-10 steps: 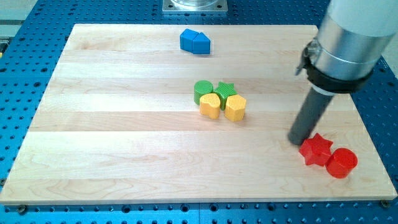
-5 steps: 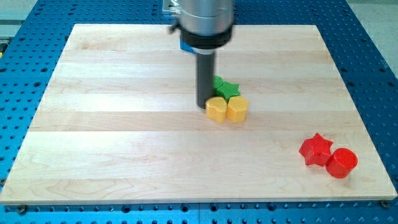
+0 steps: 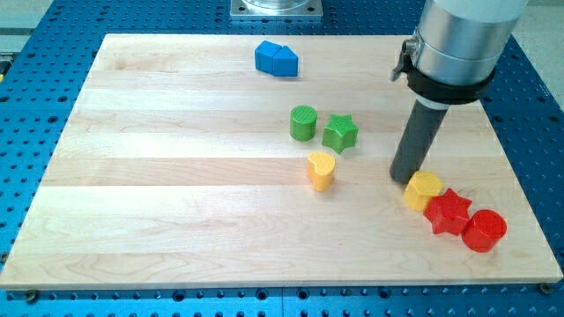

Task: Separate yellow blocks from green blocks

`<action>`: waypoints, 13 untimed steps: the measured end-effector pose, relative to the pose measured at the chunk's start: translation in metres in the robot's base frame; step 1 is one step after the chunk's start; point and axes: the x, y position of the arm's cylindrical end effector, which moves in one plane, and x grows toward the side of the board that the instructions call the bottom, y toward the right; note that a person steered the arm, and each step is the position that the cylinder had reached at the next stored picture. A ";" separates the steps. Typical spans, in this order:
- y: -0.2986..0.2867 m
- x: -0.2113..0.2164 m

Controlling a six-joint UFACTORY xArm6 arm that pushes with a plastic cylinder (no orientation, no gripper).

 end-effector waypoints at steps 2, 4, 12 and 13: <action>-0.105 0.029; -0.202 0.054; -0.144 -0.041; -0.142 -0.053</action>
